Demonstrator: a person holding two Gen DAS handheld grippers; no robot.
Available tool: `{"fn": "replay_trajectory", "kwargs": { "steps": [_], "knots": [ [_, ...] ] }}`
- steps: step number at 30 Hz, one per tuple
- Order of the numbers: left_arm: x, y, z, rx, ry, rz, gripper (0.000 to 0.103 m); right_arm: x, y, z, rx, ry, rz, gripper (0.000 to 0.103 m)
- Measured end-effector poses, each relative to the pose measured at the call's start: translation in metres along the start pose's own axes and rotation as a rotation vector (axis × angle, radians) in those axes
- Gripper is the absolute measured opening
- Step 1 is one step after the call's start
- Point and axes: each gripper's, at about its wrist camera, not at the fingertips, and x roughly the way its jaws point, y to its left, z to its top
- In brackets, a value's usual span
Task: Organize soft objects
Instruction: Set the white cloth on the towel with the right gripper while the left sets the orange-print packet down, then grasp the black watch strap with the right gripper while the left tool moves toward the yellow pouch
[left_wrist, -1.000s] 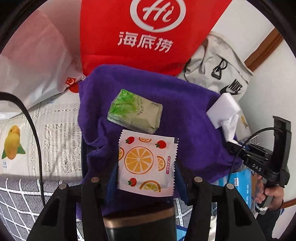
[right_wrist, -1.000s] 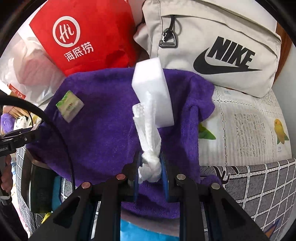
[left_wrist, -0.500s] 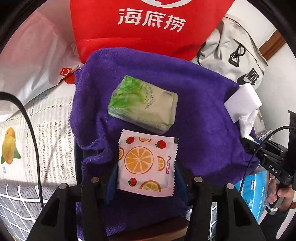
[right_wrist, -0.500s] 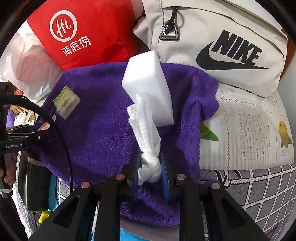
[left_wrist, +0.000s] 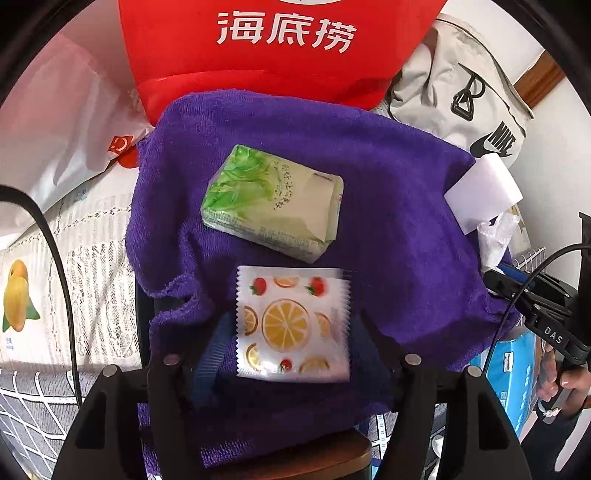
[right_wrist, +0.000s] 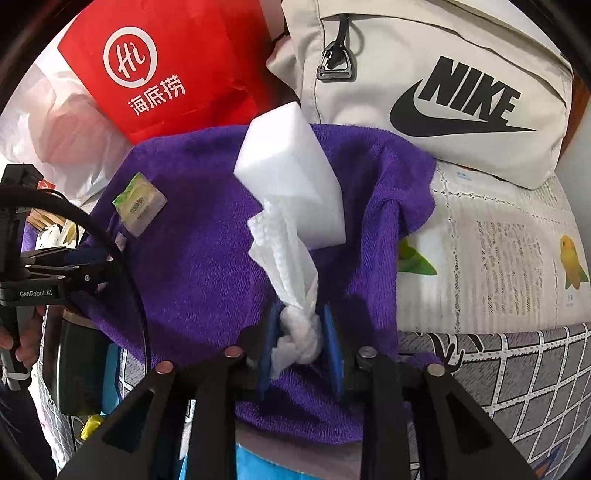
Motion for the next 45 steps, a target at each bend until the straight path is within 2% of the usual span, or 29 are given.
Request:
{"fn": "replay_trajectory", "kwargs": {
  "steps": [2,7,14,19,23,28,34,37,40,45],
  "knots": [
    [-0.003,0.003,-0.004,-0.001,0.009,0.004,0.067,-0.005,0.000,-0.002,-0.001,-0.008,0.002,0.038],
    [-0.015,0.001,-0.010,-0.005,0.012,0.007,0.067,-0.020,0.003,-0.006,-0.006,-0.034,0.000,0.039],
    [-0.060,-0.014,-0.028,0.021,-0.077,0.008,0.067,-0.050,0.017,-0.018,-0.036,-0.081,-0.035,0.039],
    [-0.097,-0.026,-0.053,0.069,-0.170,-0.003,0.067,-0.073,0.031,-0.037,-0.069,-0.126,-0.068,0.040],
    [-0.114,-0.030,-0.076,0.090,-0.195,0.014,0.067,-0.082,0.041,-0.053,-0.071,-0.137,-0.072,0.040],
    [-0.130,-0.025,-0.106,0.062,-0.208,-0.021,0.067,-0.102,0.052,-0.081,-0.047,-0.175,-0.061,0.040],
    [-0.134,-0.024,-0.144,0.046,-0.211,0.004,0.067,-0.124,0.074,-0.122,-0.057,-0.199,-0.025,0.041],
    [-0.133,-0.022,-0.162,0.033,-0.191,0.000,0.067,-0.130,0.086,-0.145,-0.074,-0.201,0.012,0.048],
    [-0.134,-0.018,-0.180,0.003,-0.196,-0.054,0.067,-0.131,0.096,-0.169,-0.092,-0.196,0.030,0.048],
    [-0.129,-0.012,-0.206,-0.034,-0.188,-0.042,0.067,-0.127,0.108,-0.209,-0.132,-0.171,0.064,0.048]
  ]
}}
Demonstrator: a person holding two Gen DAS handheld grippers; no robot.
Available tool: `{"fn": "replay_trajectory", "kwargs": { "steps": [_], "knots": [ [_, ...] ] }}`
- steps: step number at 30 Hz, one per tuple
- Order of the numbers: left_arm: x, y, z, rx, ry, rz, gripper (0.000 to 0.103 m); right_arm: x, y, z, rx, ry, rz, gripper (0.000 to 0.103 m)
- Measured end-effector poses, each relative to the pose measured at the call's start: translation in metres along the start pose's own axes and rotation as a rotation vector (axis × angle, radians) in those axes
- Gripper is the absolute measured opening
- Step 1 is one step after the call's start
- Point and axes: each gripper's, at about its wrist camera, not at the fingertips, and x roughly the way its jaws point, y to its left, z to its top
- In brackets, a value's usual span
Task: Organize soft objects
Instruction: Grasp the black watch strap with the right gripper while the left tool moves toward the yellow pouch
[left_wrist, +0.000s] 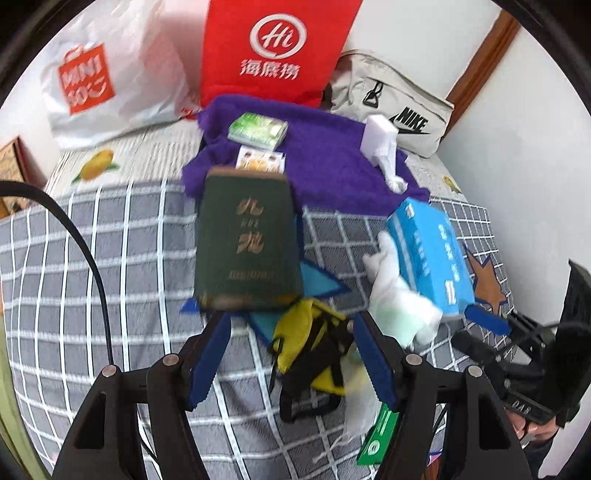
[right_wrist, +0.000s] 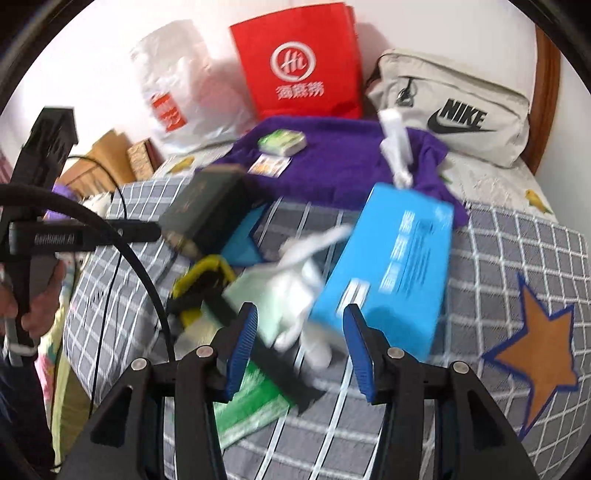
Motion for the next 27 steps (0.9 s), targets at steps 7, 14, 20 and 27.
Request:
{"fn": "replay_trajectory", "kwargs": {
  "steps": [7,14,20,27],
  "knots": [
    [0.009,0.006,-0.031,-0.022,0.033,-0.020,0.067,0.012,0.016,-0.040,-0.052,0.039,0.018,0.048],
    [0.004,0.001,-0.051,0.008,0.036,-0.030,0.068,0.040,0.024,-0.044,-0.125,0.042,0.023,0.048],
    [0.000,0.002,-0.060,0.018,0.038,-0.024,0.070,0.059,0.022,-0.040,-0.168,0.057,0.013,0.044],
    [0.003,0.003,-0.062,0.025,0.043,-0.026,0.071,0.049,0.021,-0.039,-0.173,0.098,0.089,0.021]
  ]
}}
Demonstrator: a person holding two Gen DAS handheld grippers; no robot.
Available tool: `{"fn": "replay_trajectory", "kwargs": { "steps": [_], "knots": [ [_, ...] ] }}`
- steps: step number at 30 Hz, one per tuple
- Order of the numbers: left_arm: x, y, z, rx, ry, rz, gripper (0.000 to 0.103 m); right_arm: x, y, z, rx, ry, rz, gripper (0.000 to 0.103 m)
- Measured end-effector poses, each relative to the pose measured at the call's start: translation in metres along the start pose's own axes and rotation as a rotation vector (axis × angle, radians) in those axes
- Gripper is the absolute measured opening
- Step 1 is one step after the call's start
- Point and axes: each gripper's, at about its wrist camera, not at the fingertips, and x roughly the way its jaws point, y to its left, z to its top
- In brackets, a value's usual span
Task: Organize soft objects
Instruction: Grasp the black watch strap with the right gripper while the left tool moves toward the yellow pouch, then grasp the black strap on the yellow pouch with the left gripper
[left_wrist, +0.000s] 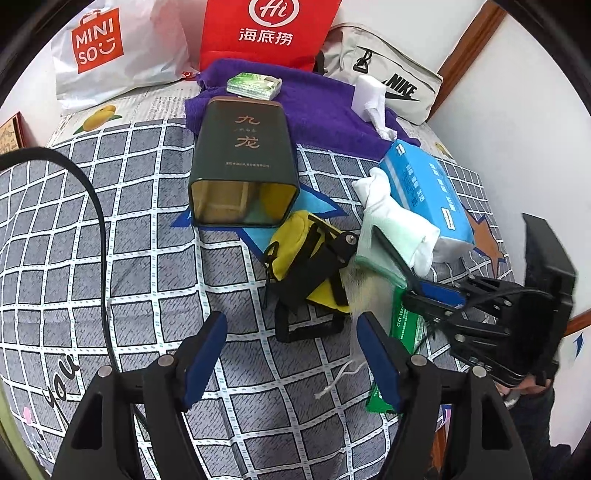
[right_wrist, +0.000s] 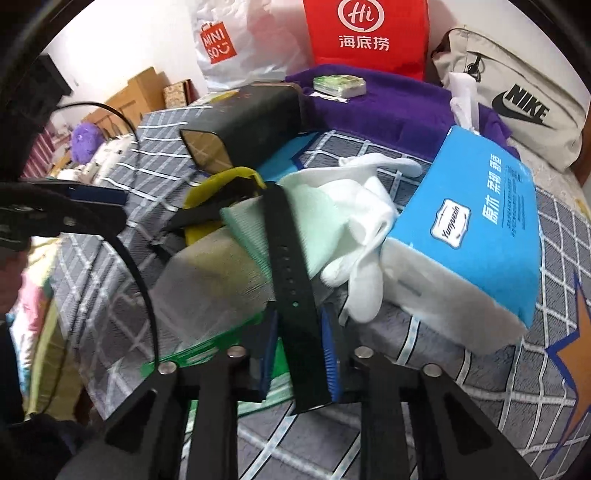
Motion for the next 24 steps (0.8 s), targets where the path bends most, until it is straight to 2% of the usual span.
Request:
{"fn": "replay_trajectory", "kwargs": {
  "steps": [5,9,15,16,19,21,22,23,24],
  "knots": [
    [0.003,-0.001,-0.001,0.000,0.000,-0.014,0.071,-0.010,0.010,-0.013,0.034,0.029,0.055,0.020],
    [0.006,0.000,-0.002,0.000,0.006,-0.015,0.072,-0.004,0.023,-0.018,0.005,0.044,0.040,0.020],
    [0.007,0.004,-0.003,0.003,0.015,-0.003,0.072,0.005,0.023,-0.010,0.025,0.034,0.036,0.021],
    [0.007,0.005,-0.003,0.002,0.013,0.000,0.072,0.007,0.023,-0.007,0.025,0.034,0.035,0.022],
    [0.006,0.008,-0.003,-0.007,0.012,0.002,0.073,0.012,0.024,-0.001,0.030,0.028,0.031,0.035],
    [0.006,0.008,-0.004,-0.007,0.011,0.001,0.073,0.015,0.024,0.002,0.031,0.013,0.032,0.034],
    [0.006,0.007,-0.004,-0.007,0.011,0.000,0.074,0.015,0.025,0.002,0.030,0.011,0.028,0.029],
    [0.006,0.008,-0.003,-0.003,0.010,-0.004,0.074,0.015,0.025,0.002,0.024,0.009,0.021,0.020],
    [0.006,0.006,-0.004,0.004,0.010,-0.008,0.074,0.014,0.025,0.001,0.019,0.007,0.014,0.021]
  ]
}}
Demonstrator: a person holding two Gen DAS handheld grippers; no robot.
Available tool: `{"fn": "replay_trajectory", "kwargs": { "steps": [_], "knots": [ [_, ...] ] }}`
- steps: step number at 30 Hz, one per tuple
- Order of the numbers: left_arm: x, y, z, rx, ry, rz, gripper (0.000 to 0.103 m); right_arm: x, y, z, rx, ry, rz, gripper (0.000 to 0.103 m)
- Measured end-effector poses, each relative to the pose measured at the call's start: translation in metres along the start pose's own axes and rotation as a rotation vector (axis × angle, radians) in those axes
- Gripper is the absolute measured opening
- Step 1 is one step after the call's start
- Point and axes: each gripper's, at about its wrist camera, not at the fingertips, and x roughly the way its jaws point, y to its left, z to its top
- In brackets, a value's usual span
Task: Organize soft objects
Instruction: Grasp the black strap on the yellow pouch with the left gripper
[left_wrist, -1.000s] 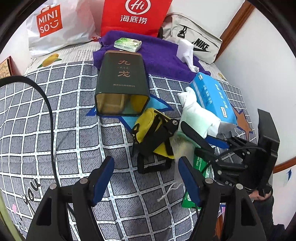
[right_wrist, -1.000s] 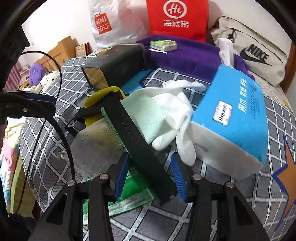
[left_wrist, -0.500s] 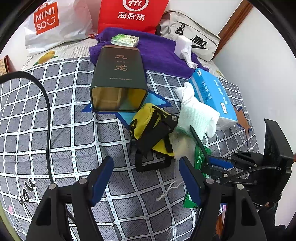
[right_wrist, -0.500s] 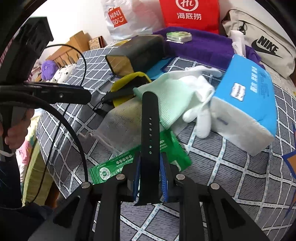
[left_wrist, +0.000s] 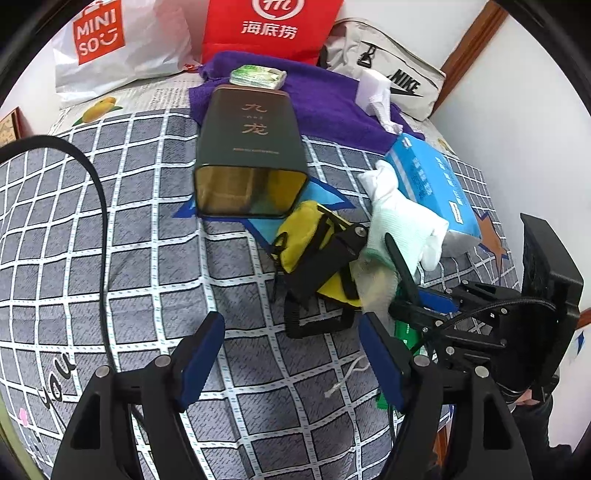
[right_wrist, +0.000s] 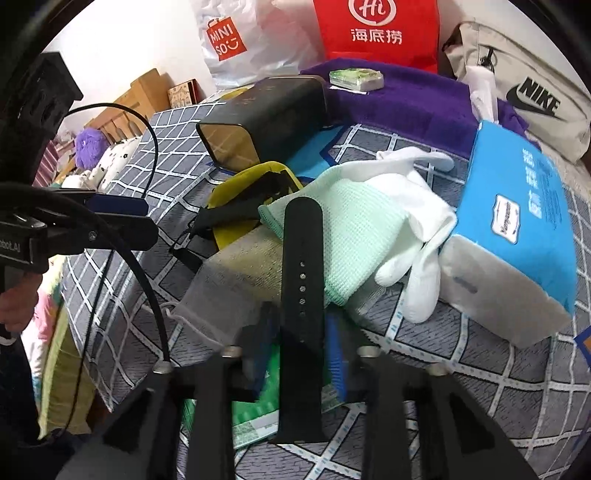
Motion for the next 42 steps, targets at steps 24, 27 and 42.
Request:
{"fn": "replay_trajectory", "kwargs": {
  "steps": [24,27,42],
  "knots": [
    [0.049,-0.026,0.024,0.172,-0.019,0.044,0.059,-0.042,-0.046,-0.042,0.244,-0.054,-0.017,0.021],
    [0.051,-0.031,0.019,0.211,-0.023,0.078,0.052,-0.042,-0.046,-0.040,0.241,-0.057,-0.020,0.021],
    [0.027,-0.029,-0.020,0.219,-0.018,0.054,0.038,-0.048,-0.051,-0.042,0.256,-0.082,-0.066,0.021]
  ]
}}
